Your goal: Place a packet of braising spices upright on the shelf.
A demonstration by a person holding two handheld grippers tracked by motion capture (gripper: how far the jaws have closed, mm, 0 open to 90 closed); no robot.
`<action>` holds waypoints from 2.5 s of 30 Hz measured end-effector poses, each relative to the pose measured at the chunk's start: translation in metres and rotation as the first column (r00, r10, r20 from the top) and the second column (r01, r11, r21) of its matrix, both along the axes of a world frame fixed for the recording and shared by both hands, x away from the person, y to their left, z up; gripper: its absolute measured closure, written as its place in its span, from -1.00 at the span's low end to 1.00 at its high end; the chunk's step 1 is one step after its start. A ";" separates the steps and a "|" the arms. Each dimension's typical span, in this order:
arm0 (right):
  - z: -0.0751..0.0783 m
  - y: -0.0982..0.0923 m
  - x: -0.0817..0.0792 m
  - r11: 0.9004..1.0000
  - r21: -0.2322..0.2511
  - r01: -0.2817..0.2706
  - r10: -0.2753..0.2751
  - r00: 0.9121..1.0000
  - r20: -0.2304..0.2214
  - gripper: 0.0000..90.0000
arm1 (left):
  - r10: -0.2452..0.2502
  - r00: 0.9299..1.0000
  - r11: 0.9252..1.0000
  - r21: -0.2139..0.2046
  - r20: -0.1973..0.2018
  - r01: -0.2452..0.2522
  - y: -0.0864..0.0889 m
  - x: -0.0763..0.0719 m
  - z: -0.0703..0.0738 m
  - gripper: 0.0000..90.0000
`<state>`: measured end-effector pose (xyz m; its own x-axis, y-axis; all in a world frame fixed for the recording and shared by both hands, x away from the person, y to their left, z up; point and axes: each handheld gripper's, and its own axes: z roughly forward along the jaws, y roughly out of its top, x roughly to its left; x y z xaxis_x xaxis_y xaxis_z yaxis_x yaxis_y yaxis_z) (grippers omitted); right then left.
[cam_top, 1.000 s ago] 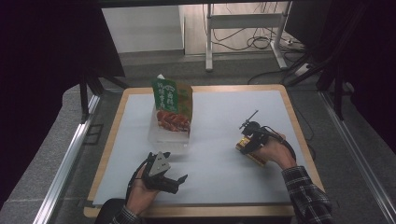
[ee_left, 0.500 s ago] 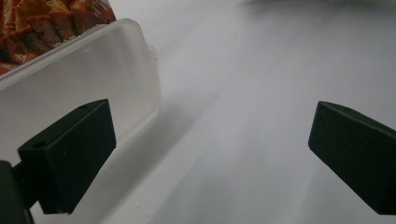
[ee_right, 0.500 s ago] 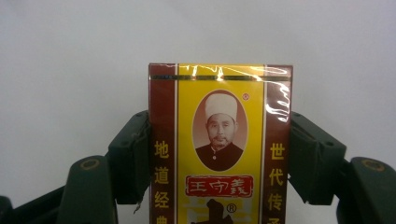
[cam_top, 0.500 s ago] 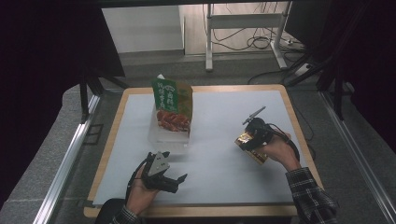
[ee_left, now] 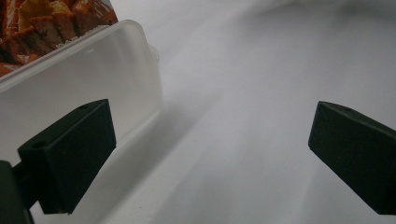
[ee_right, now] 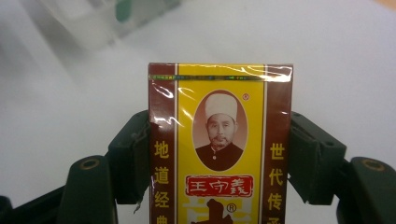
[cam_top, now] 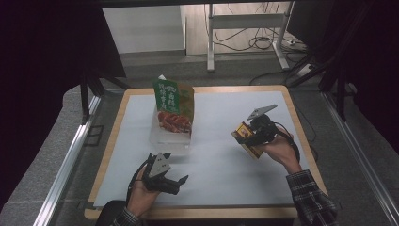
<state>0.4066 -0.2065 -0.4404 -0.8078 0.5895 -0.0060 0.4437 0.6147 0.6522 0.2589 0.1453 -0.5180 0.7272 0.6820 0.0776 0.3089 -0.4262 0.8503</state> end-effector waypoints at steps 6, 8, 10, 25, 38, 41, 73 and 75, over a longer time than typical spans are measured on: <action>0.007 0.004 -0.003 0.997 0.072 -0.021 0.018 0.999 0.038 -0.29 | 0.003 1.000 1.000 -0.004 0.002 -0.003 0.000 0.000 0.000 -0.99; 0.008 0.005 -0.003 0.996 0.088 -0.023 0.018 0.999 0.049 -0.29 | 0.003 1.000 1.000 -0.005 0.002 -0.003 0.001 0.000 0.001 -0.99; 0.010 0.006 -0.004 0.994 0.108 -0.023 0.017 0.998 0.055 -0.29 | 0.004 1.000 1.000 -0.005 0.003 -0.004 0.001 0.000 0.001 -0.99; 0.027 0.026 -0.004 0.976 0.207 -0.060 0.034 0.991 0.129 -0.29 | 0.012 1.000 1.000 -0.007 0.004 -0.012 0.001 0.000 0.001 -0.99; 0.034 0.053 -0.006 0.942 0.316 -0.114 0.058 0.982 0.182 -0.29 | 0.022 1.000 1.000 -0.016 0.006 -0.022 0.003 0.000 0.001 -0.99; 0.034 0.060 -0.007 0.939 0.321 -0.123 0.061 0.979 0.195 -0.29 | 0.023 1.000 1.000 -0.018 0.007 -0.023 0.003 0.000 0.002 -0.99; 0.022 0.136 0.002 0.839 0.476 -0.265 0.150 0.952 0.266 -0.29 | 0.001 1.000 0.999 -0.052 0.008 -0.001 0.004 -0.003 0.004 -1.00; 0.020 0.141 0.002 0.835 0.476 -0.274 0.157 0.950 0.271 -0.29 | -0.001 1.000 0.999 -0.053 0.009 0.001 0.004 -0.004 0.004 -1.00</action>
<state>0.4089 -0.0652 -0.4203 -0.9279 0.3684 0.0568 0.1537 0.2396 0.9586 0.2552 0.1496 -0.5136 0.7272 0.6847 0.0479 0.3011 -0.3809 0.8742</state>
